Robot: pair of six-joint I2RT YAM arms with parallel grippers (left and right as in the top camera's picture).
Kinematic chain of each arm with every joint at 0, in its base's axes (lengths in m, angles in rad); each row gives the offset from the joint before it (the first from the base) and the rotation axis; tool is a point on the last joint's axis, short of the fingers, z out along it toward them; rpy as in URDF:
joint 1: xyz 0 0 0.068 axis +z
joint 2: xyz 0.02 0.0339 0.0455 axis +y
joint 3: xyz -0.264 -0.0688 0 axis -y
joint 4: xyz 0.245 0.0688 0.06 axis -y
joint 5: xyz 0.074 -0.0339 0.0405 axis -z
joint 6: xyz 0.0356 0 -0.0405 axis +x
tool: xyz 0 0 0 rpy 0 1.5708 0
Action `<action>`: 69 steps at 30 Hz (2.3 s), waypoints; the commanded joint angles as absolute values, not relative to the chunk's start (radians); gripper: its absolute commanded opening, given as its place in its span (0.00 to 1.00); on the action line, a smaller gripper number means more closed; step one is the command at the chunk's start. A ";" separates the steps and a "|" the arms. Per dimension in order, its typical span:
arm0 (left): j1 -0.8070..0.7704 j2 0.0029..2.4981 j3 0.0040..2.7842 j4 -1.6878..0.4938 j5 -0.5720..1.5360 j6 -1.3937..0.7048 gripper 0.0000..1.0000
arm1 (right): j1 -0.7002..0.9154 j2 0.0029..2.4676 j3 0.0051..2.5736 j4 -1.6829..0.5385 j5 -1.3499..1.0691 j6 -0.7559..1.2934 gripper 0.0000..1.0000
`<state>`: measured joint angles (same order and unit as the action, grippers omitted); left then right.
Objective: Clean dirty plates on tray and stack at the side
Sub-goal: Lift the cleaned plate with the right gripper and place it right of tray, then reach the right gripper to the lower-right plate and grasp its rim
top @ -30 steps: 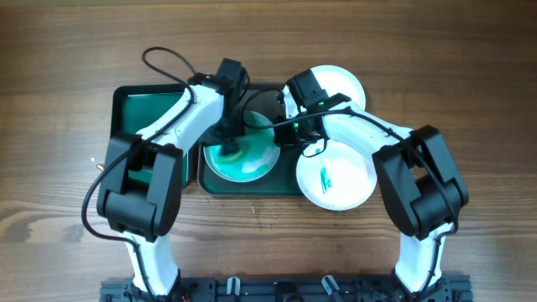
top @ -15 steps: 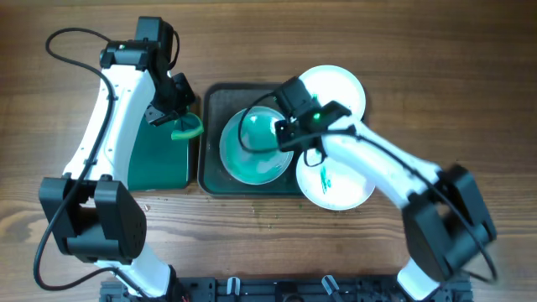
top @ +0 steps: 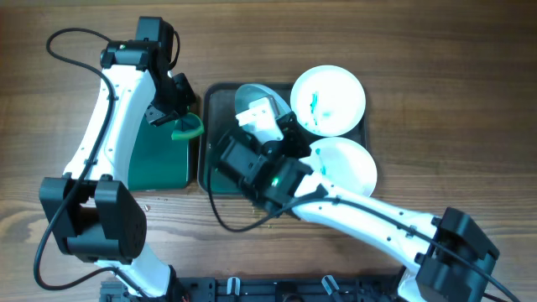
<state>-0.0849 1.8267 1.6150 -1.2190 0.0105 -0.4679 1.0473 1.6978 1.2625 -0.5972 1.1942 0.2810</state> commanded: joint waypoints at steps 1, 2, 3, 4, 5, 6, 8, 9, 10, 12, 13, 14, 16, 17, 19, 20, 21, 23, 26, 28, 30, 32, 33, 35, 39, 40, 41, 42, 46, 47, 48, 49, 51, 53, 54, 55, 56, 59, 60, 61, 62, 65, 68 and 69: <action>-0.081 1.819 1.625 -1.216 0.026 -0.449 0.04 | 1.103 1.675 1.269 -0.503 1.509 0.122 0.04; -0.081 1.819 1.625 -1.216 0.026 -0.449 0.04 | 1.112 1.675 1.269 -0.465 1.521 0.070 0.04; -0.081 1.819 1.625 -1.216 0.026 -0.449 0.04 | 1.122 1.675 1.269 -0.411 1.521 -0.002 0.04; -0.081 1.819 1.625 -1.216 0.026 -0.449 0.04 | 1.129 1.675 1.269 -0.365 1.521 -0.057 0.04; -0.081 1.819 1.625 -1.216 0.026 -0.449 0.04 | 1.133 1.675 1.269 -0.324 1.521 -0.090 0.04; -0.081 1.819 1.625 -1.216 0.026 -0.449 0.04 | 1.135 1.675 1.269 -0.289 1.521 -0.116 0.04; -0.081 1.819 1.625 -1.216 0.026 -0.449 0.04 | 1.135 1.675 1.269 -0.240 1.521 -0.157 0.04; -0.081 1.819 1.625 -1.216 0.026 -0.449 0.04 | 1.135 1.675 1.269 -0.231 1.520 -0.157 0.04; -0.081 1.819 1.625 -1.216 0.026 -0.449 0.04 | 1.135 1.675 1.269 -0.228 1.520 -0.157 0.04; -0.081 1.819 1.625 -1.216 0.026 -0.449 0.04 | 1.135 1.675 1.269 -0.228 1.518 -0.153 0.04; -0.081 1.819 1.625 -1.216 0.026 -0.449 0.04 | 1.135 1.675 1.268 -0.229 1.509 -0.149 0.04; -0.081 1.819 1.625 -1.215 0.026 -0.449 0.04 | 1.135 1.675 1.268 -0.232 1.493 -0.144 0.04; -0.081 1.819 1.625 -1.216 0.026 -0.449 0.04 | 1.130 1.675 1.268 -0.274 1.454 -0.090 0.04; -0.081 1.819 1.625 -1.216 0.026 -0.449 0.04 | 1.123 1.675 1.268 -0.321 1.419 -0.044 0.04; -0.081 1.819 1.625 -1.216 0.027 -0.449 0.04 | 1.099 1.675 1.268 -0.475 1.258 0.082 0.04; -0.081 1.819 1.625 -1.216 0.026 -0.449 0.04 | 1.076 1.672 1.269 -0.574 1.130 0.199 0.04; -0.083 1.819 1.625 -1.216 0.026 -0.449 0.04 | 1.055 1.665 1.269 -0.633 1.042 0.276 0.04; -0.083 1.819 1.625 -1.216 0.027 -0.449 0.04 | 0.991 1.635 1.273 -0.712 0.843 0.379 0.04; -0.083 1.819 1.625 -1.216 0.038 -0.453 0.04 | 0.782 1.518 1.275 -0.730 0.408 0.392 0.04; -0.083 1.819 1.625 -1.216 0.054 -0.453 0.04 | 0.637 1.457 1.275 -0.733 0.199 0.392 0.04; -0.084 1.819 1.625 -1.216 0.079 -0.453 0.04 | 0.453 1.410 1.275 -0.748 -0.017 0.390 0.04; -0.095 1.819 1.623 -1.216 0.097 -0.453 0.04 | 0.281 1.399 1.275 -0.779 -0.149 0.389 0.04; -0.105 1.819 1.623 -1.216 0.097 -0.453 0.04 | 0.198 1.401 1.275 -0.802 -0.192 0.391 0.04; -0.132 1.819 1.623 -1.213 0.097 -0.453 0.04 | 0.029 1.404 1.259 -0.837 -0.227 0.393 0.04; -0.179 1.819 1.623 -1.196 0.096 -0.452 0.04 | -0.200 1.410 1.206 -0.832 -0.189 0.397 0.04; -0.189 1.819 1.623 -1.192 0.096 -0.452 0.04 | -0.251 1.416 1.183 -0.817 -0.163 0.397 0.04; -0.201 1.819 1.623 -1.185 0.096 -0.452 0.04 | -0.288 1.422 1.164 -0.804 -0.138 0.400 0.04; -0.208 1.819 1.623 -1.181 0.096 -0.453 0.04 | -0.328 1.436 1.134 -0.784 -0.091 0.422 0.04; -0.226 1.819 1.623 -1.171 0.096 -0.452 0.04 | -0.396 1.515 1.028 -0.677 -0.058 0.464 0.04; -0.226 1.819 1.623 -1.171 0.096 -0.452 0.04 | -0.403 1.531 1.011 -0.661 -0.047 0.480 0.04; -0.226 1.819 1.623 -1.171 0.096 -0.452 0.04 | -0.413 1.560 0.989 -0.629 -0.044 0.482 0.05; -0.226 1.819 1.623 -1.171 0.096 -0.452 0.04 | -0.414 1.576 0.977 -0.611 -0.041 0.482 0.04; -0.227 1.819 1.623 -1.171 0.096 -0.452 0.04 | -0.414 1.614 0.953 -0.573 -0.033 0.487 0.04; -0.228 1.819 1.623 -1.171 0.096 -0.452 0.04 | -0.414 1.650 0.948 -0.565 -0.033 0.489 0.04; -0.227 1.819 1.623 -1.171 0.096 -0.452 0.04 | -0.414 1.665 0.948 -0.567 -0.033 0.489 0.06; -0.228 1.819 1.623 -1.171 0.096 -0.452 0.04 | -0.414 1.673 0.948 -0.570 -0.033 0.485 0.11; -0.228 1.819 1.623 -1.171 0.096 -0.452 0.04 | -0.414 1.674 0.948 -0.574 -0.034 0.476 0.19; -0.228 1.819 1.623 -1.172 0.097 -0.452 0.04 | -0.414 1.661 0.951 -0.624 -0.071 0.471 0.34; -0.228 1.819 1.623 -1.172 0.096 -0.452 0.04 | -0.414 1.652 0.960 -0.663 -0.098 0.469 0.35; -0.227 1.819 1.623 -1.172 0.096 -0.452 0.04 | -0.414 1.642 0.974 -0.715 -0.133 0.454 0.35; -0.228 1.819 1.623 -1.172 0.096 -0.452 0.04 | -0.413 1.631 0.987 -0.759 -0.186 0.420 0.35; -0.228 1.819 1.623 -1.172 0.097 -0.452 0.04 | -0.402 1.590 1.000 -0.885 -0.385 0.300 0.35; -0.228 1.819 1.623 -1.172 0.097 -0.451 0.04 | -0.347 1.568 1.000 -0.977 -0.437 0.198 0.35; -0.228 1.819 1.623 -1.172 0.097 -0.451 0.04 | -0.319 1.567 0.999 -0.999 -0.435 0.169 0.35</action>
<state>-0.2237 1.8267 1.6150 -1.1740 0.0807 -0.4656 -0.3832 1.5974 0.9787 -0.9592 -0.3244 0.3099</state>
